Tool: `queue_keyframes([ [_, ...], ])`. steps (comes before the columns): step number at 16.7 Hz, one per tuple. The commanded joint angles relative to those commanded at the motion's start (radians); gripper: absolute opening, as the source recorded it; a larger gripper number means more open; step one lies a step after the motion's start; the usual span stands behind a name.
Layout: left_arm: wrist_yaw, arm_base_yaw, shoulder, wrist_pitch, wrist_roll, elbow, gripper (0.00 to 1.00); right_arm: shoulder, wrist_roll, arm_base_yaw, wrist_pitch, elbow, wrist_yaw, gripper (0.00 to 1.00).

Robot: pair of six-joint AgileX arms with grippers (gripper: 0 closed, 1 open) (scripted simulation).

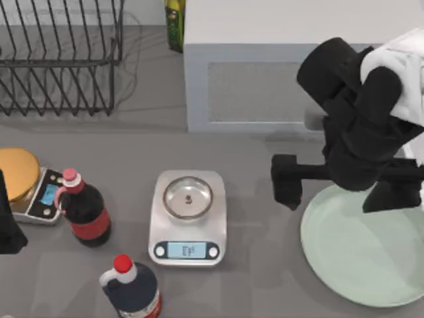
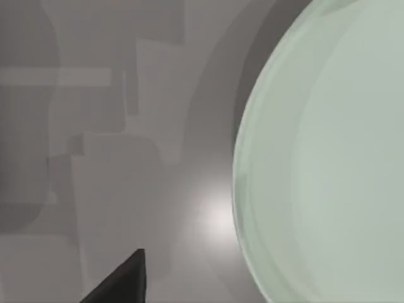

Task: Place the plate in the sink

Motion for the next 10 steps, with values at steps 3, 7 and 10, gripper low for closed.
queue_keyframes([
  [3, 0.0, 0.0, 0.0, 0.0, 0.0, 0.0, 1.0, 0.102, 0.037, 0.036, -0.061, 0.076, 0.0, 1.0],
  [7, 0.0, 0.0, 0.0, 0.0, 0.0, 0.0, 1.0, 0.117, 0.042, 0.041, -0.07, 0.087, 0.0, 1.0],
  [10, 0.0, 0.0, 0.0, 0.0, 0.0, 0.0, 1.0, 0.116, 0.041, 0.036, -0.065, 0.082, 0.0, 1.0],
])
